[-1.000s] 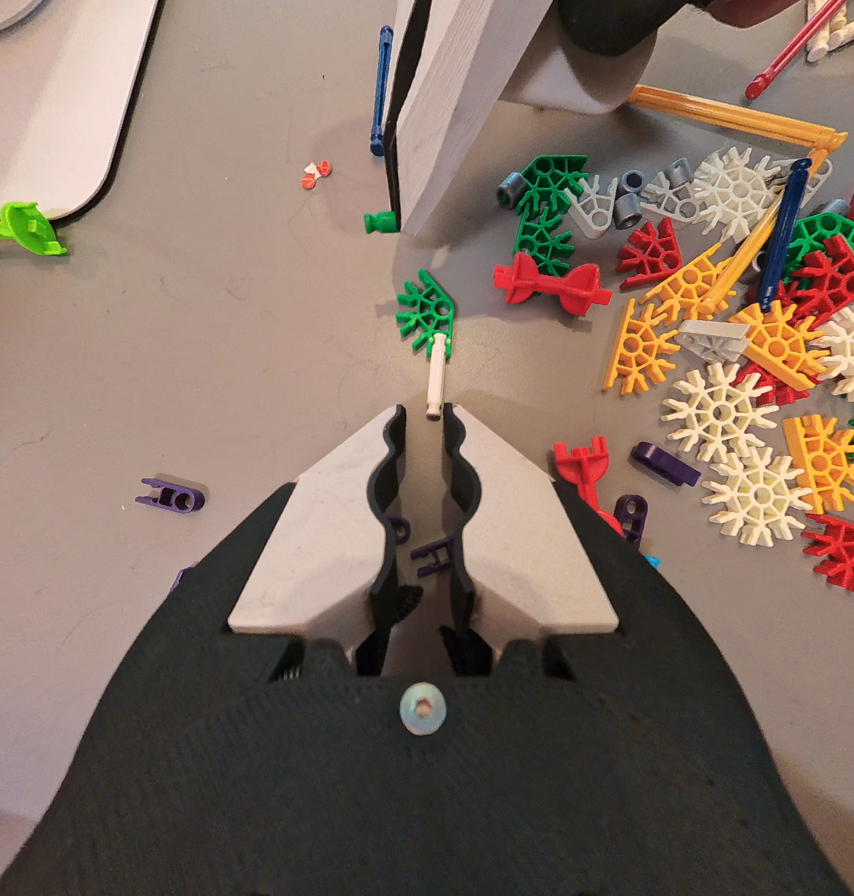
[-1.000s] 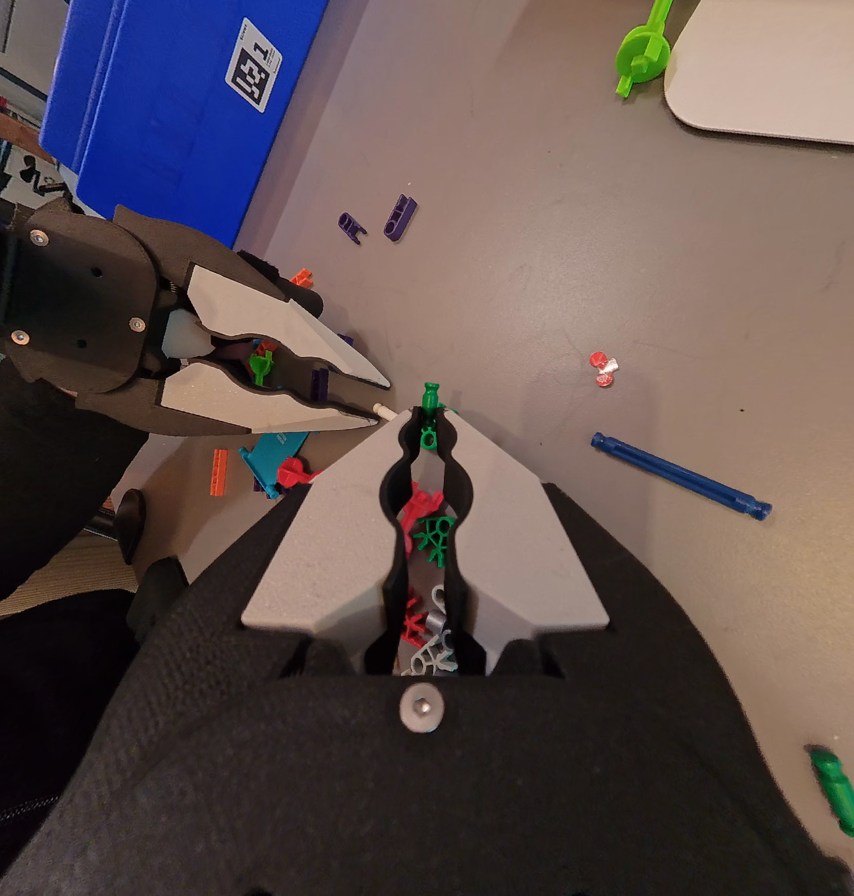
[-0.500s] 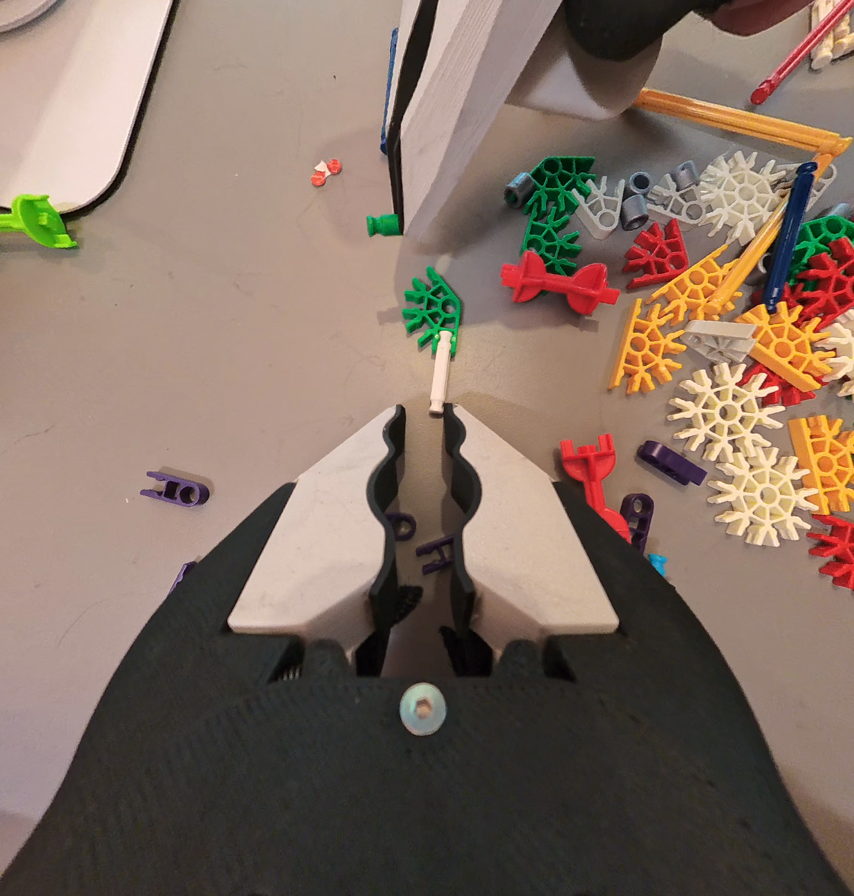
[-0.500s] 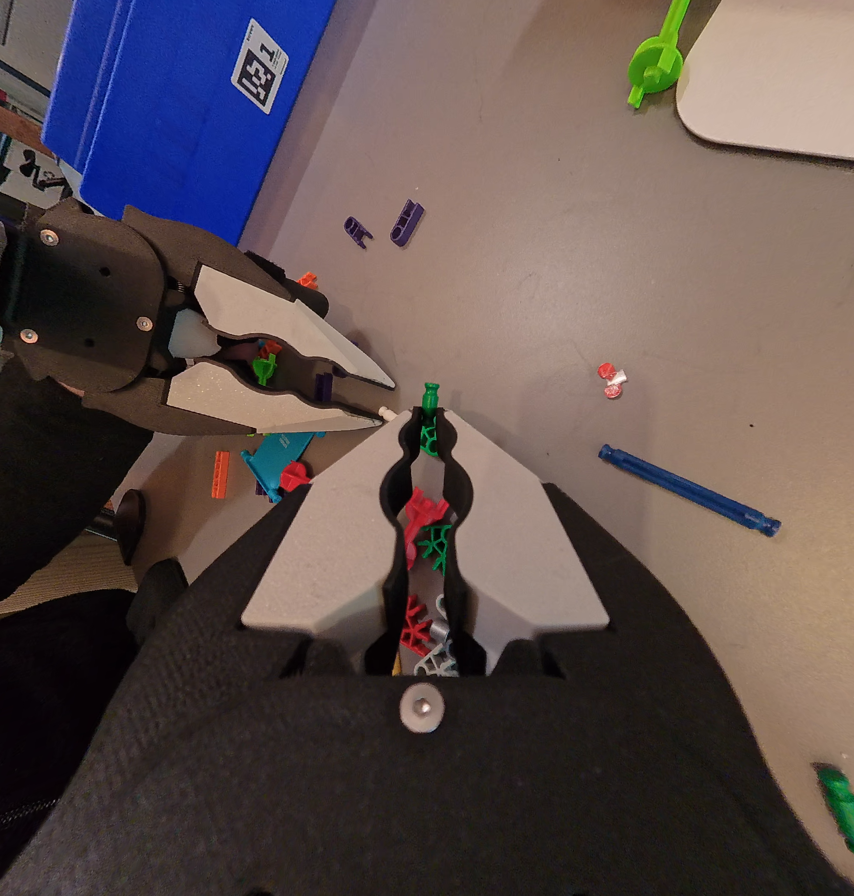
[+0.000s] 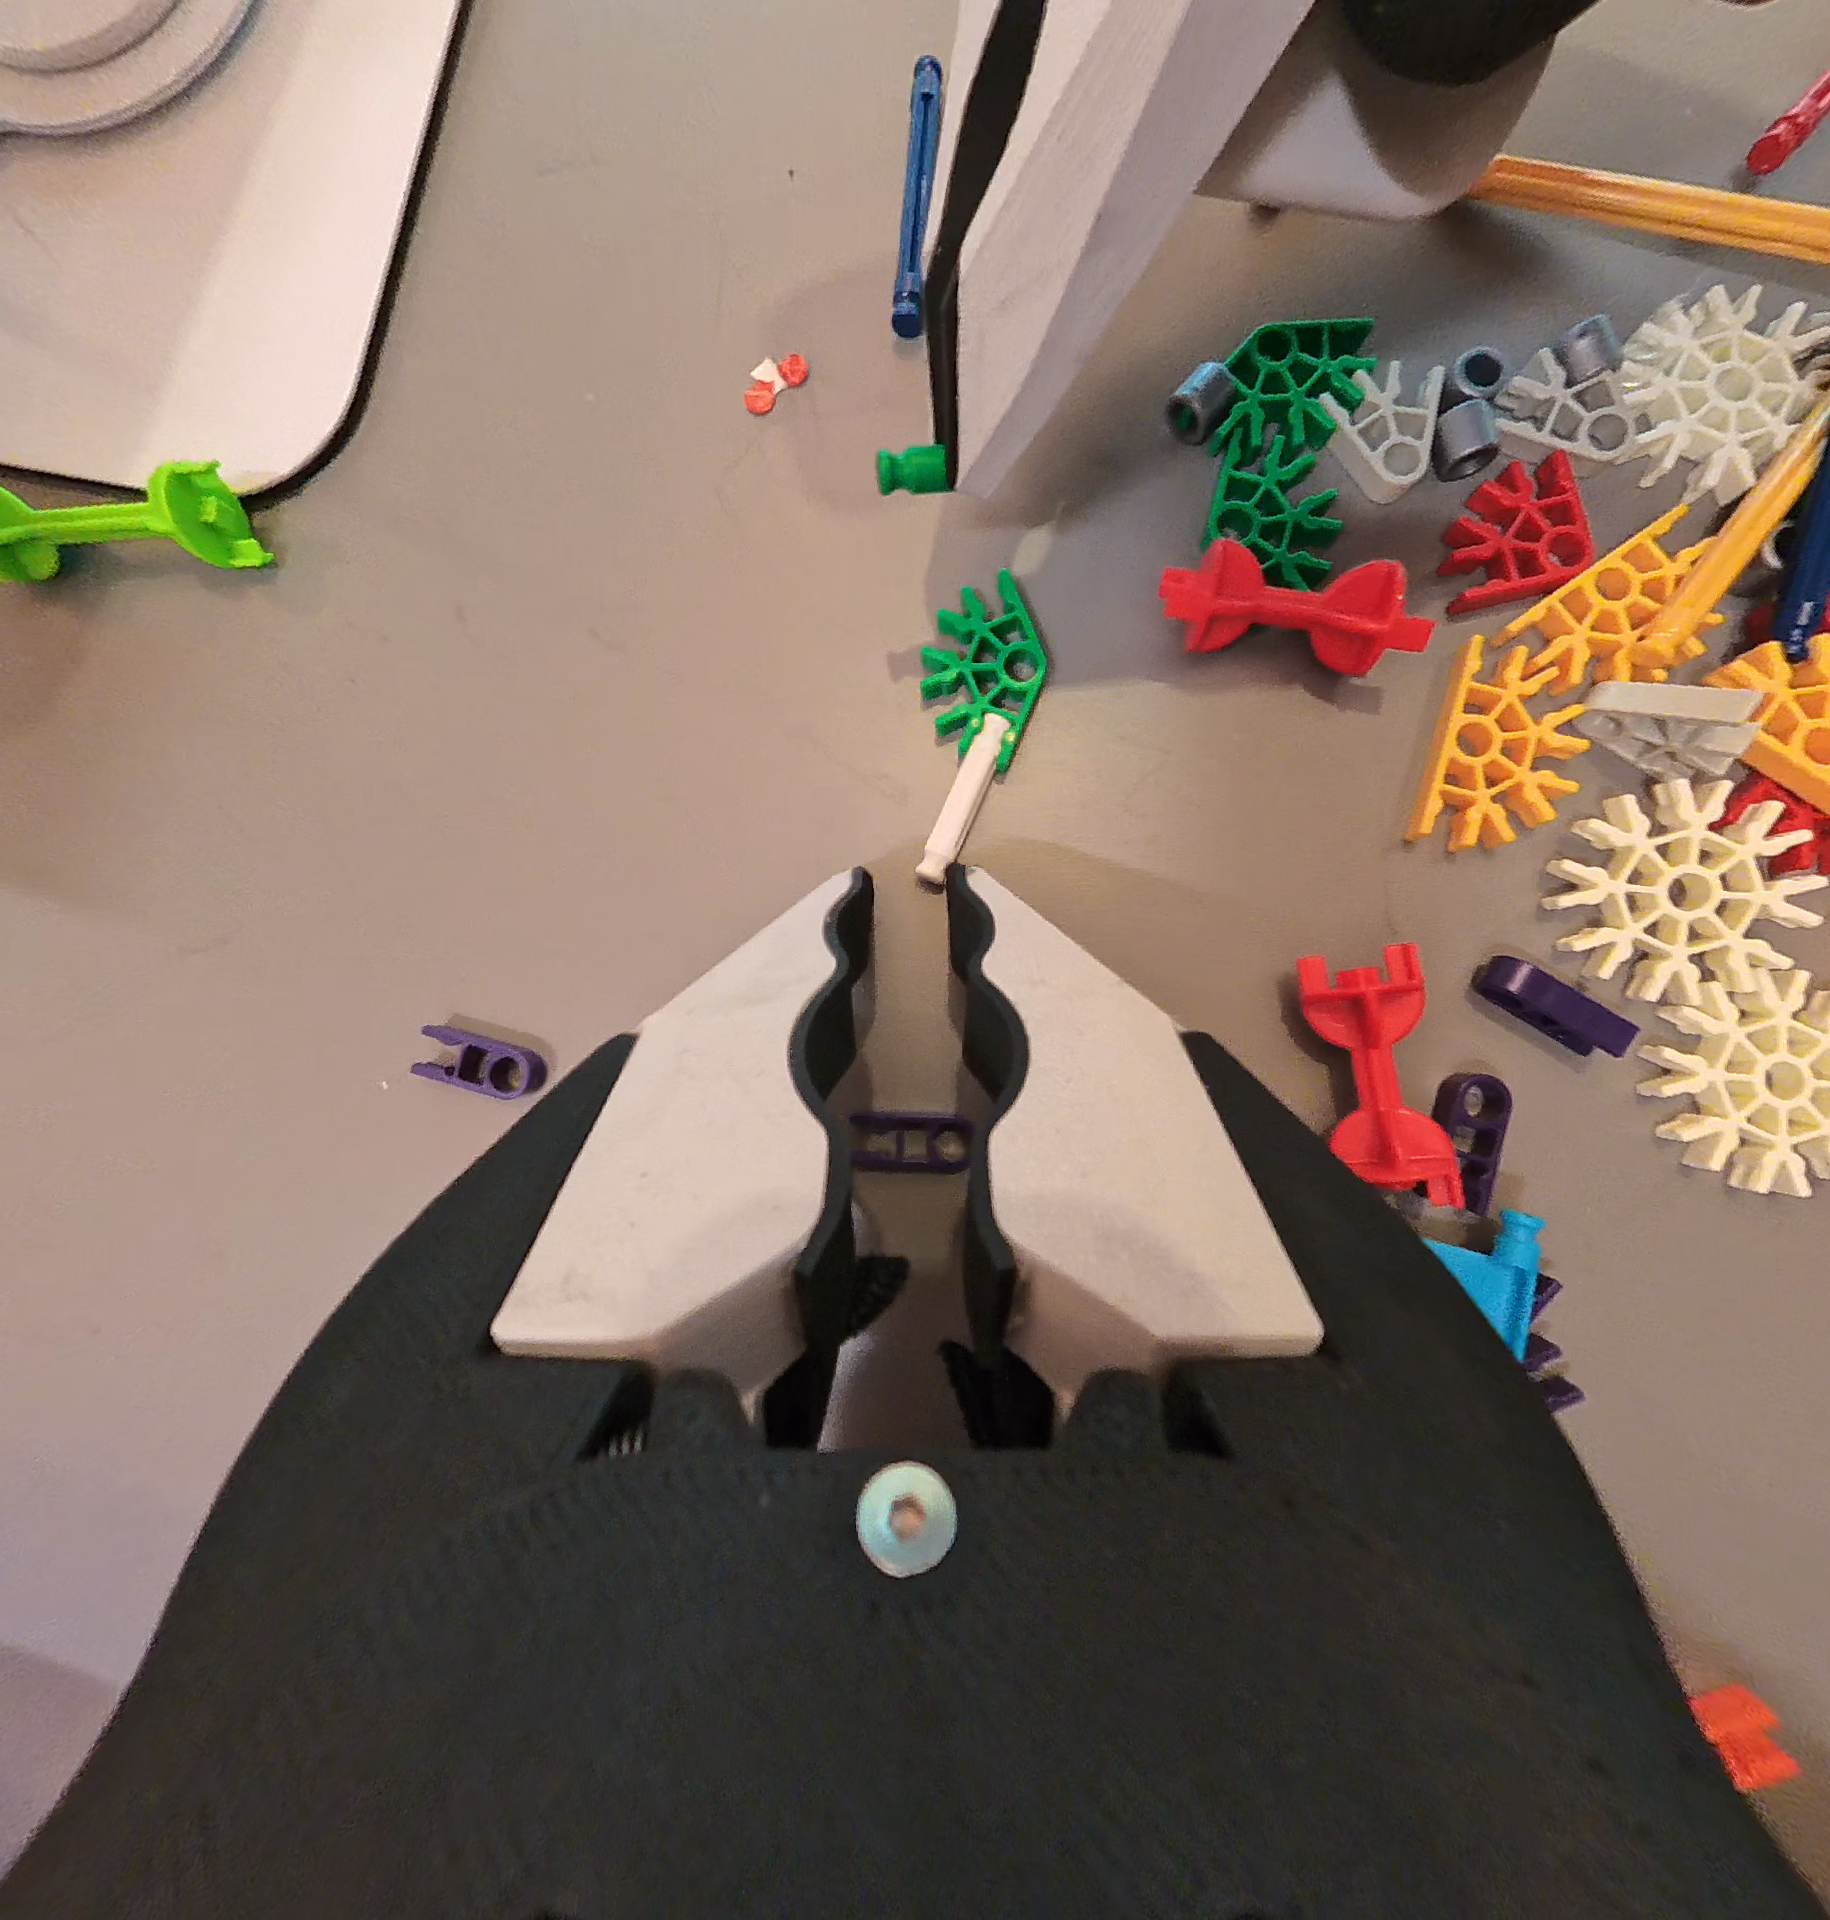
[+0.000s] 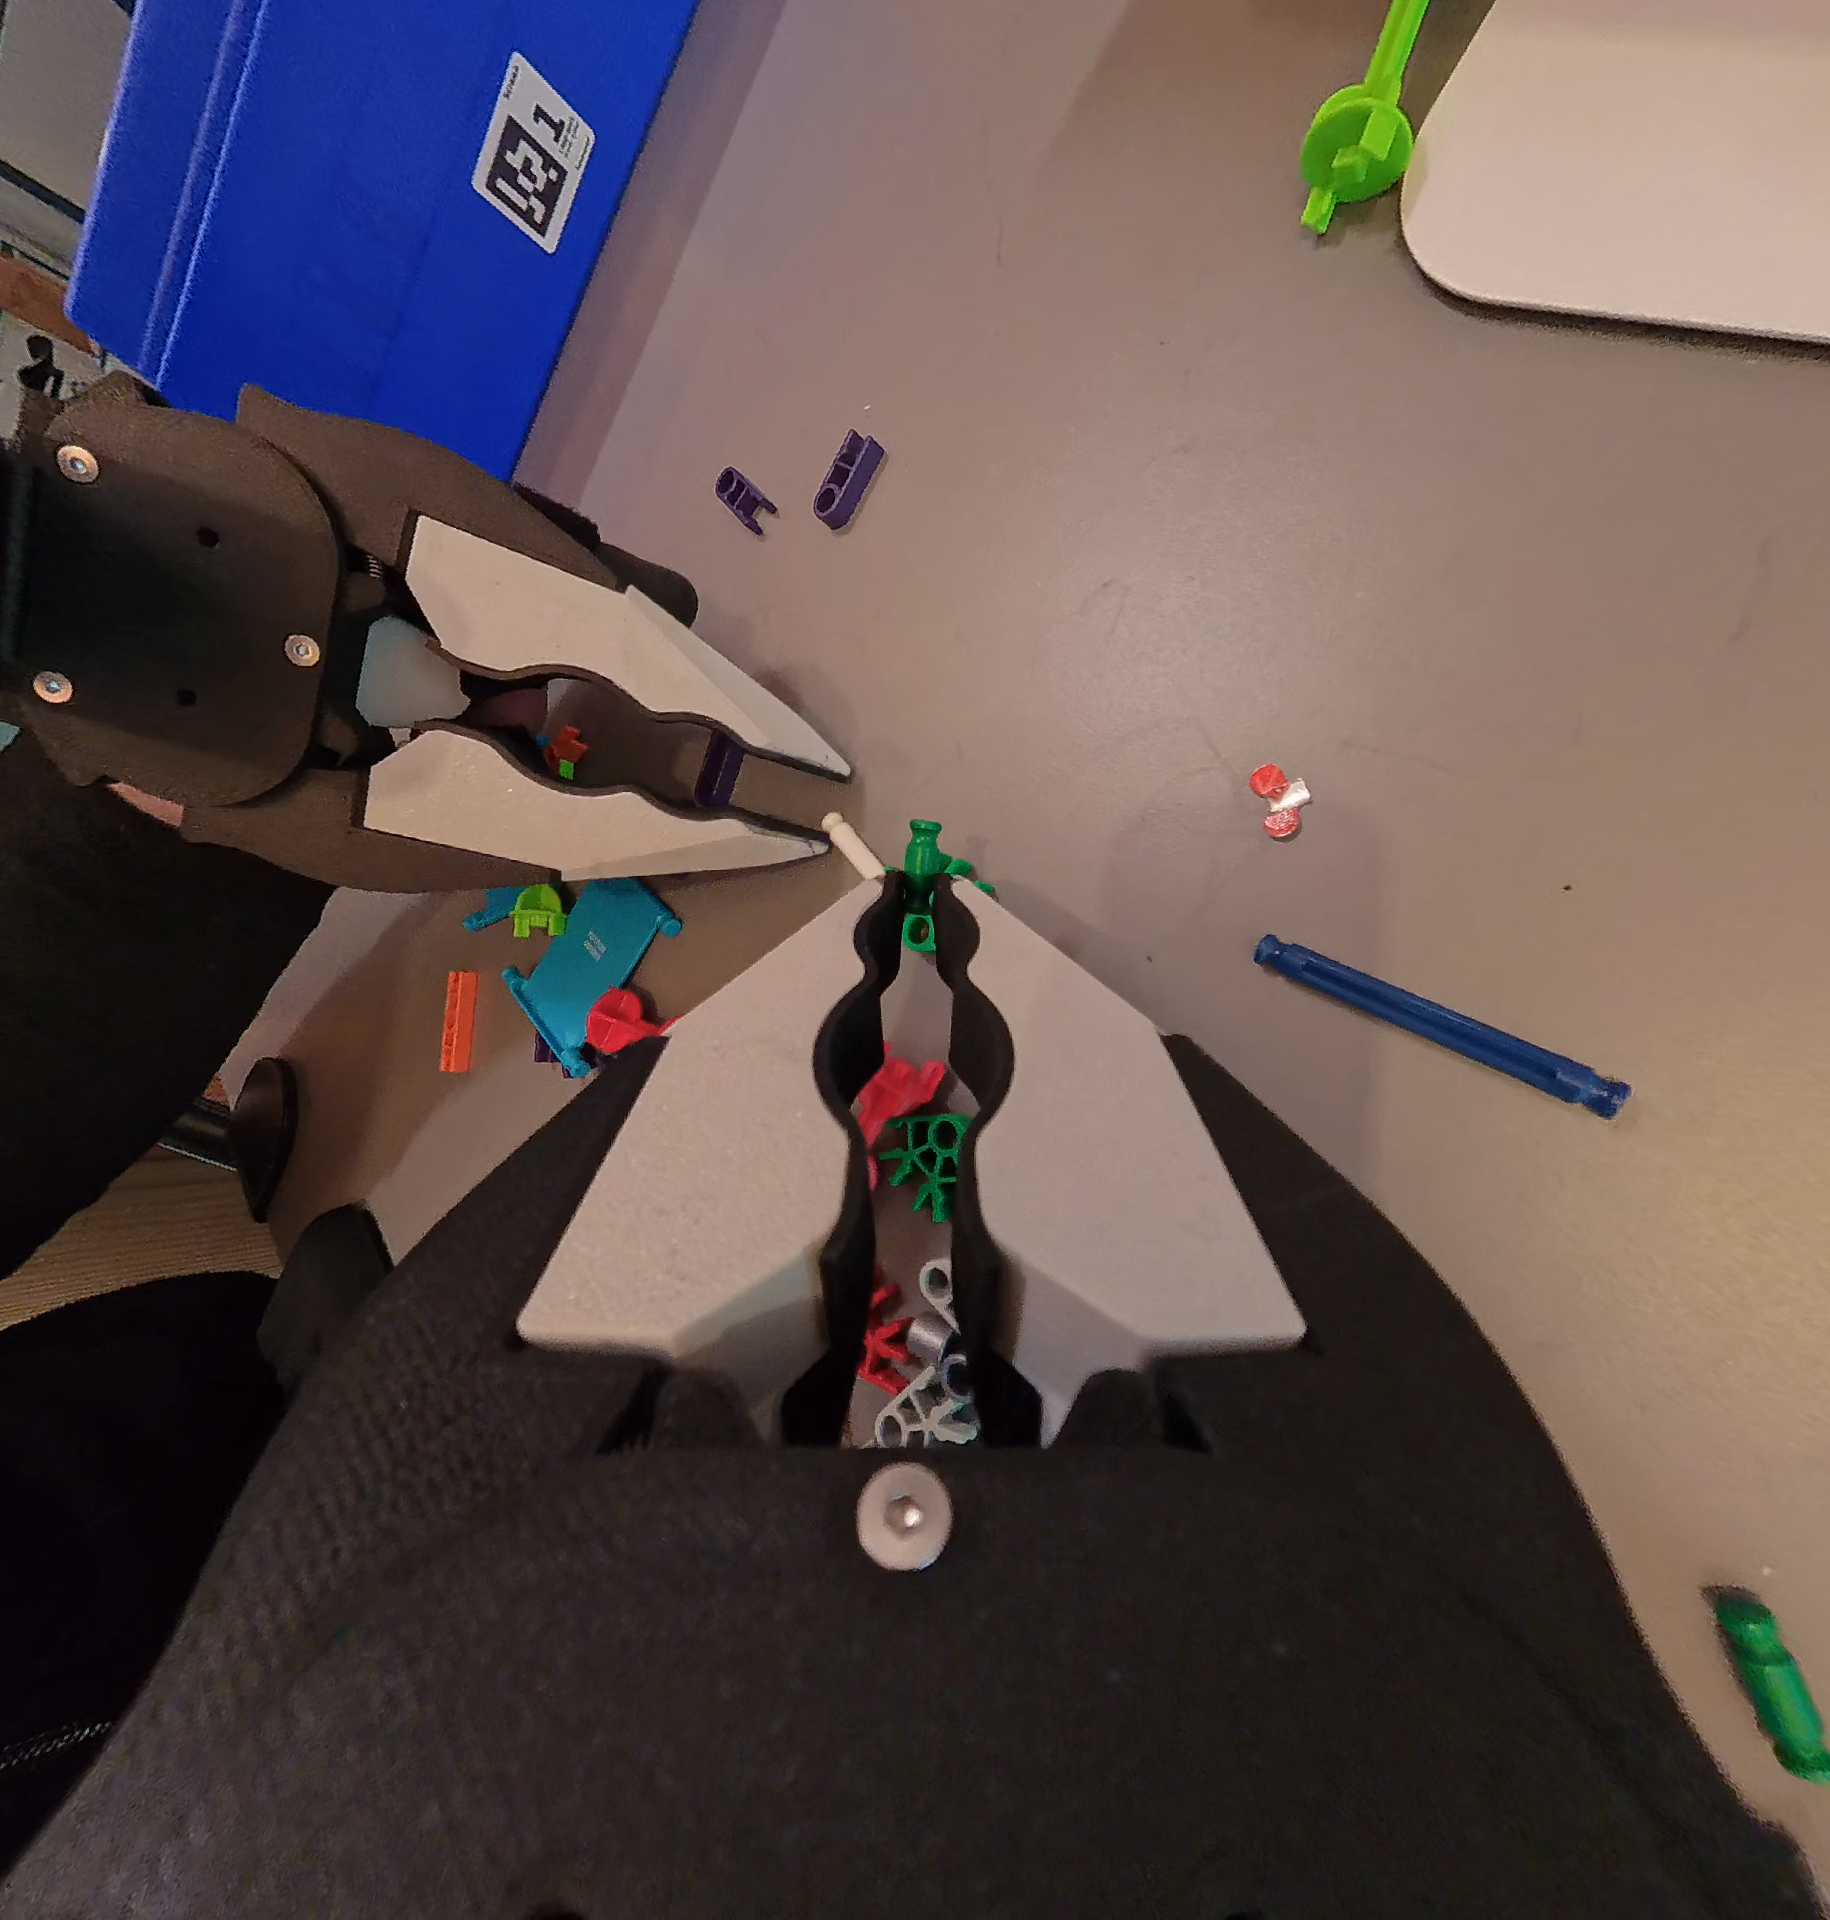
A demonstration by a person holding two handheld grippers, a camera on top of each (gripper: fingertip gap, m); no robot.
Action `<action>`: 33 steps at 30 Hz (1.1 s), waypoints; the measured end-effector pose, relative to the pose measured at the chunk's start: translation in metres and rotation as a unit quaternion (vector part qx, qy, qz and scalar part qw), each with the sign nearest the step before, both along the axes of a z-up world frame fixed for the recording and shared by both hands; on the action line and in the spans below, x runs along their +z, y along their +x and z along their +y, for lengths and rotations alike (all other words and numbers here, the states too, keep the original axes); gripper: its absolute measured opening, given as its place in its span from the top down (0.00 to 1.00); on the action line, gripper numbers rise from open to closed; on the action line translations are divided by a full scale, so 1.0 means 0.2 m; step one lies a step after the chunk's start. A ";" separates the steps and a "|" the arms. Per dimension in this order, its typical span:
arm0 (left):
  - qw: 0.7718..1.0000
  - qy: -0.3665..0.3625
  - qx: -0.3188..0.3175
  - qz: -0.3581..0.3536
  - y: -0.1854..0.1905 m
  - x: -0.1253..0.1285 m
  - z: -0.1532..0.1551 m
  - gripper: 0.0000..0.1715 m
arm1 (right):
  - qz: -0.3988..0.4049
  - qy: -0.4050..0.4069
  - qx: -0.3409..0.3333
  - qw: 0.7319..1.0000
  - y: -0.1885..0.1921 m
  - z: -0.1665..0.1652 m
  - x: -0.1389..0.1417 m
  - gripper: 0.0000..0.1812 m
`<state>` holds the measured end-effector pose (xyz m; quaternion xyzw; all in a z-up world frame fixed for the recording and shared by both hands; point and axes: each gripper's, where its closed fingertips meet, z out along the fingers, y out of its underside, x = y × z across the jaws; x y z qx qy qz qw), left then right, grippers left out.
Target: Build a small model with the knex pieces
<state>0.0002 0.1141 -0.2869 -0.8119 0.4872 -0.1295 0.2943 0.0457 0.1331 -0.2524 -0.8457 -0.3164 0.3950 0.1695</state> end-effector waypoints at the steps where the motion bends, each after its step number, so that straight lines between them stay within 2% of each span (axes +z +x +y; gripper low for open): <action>1: 1.000 0.001 0.002 0.000 0.00 0.00 0.01 0.93 | -0.002 0.003 0.001 1.000 0.00 0.00 0.00 0.98; 11: 0.998 0.008 0.021 -0.061 -0.01 0.11 0.06 0.93 | -0.066 0.053 0.050 0.995 -0.07 -0.02 -0.06 0.98; 16: 0.998 0.005 0.012 -0.063 0.00 0.11 0.09 0.93 | -0.104 0.061 0.056 0.991 -0.08 -0.01 -0.11 0.98; 27: 0.999 0.000 -0.009 -0.046 0.05 0.06 0.12 0.95 | -0.122 0.041 0.067 0.989 -0.13 -0.04 -0.13 0.98; 33: 0.999 -0.006 -0.015 -0.040 0.06 0.03 0.12 0.95 | -0.125 0.044 0.072 0.989 -0.14 -0.04 -0.11 0.91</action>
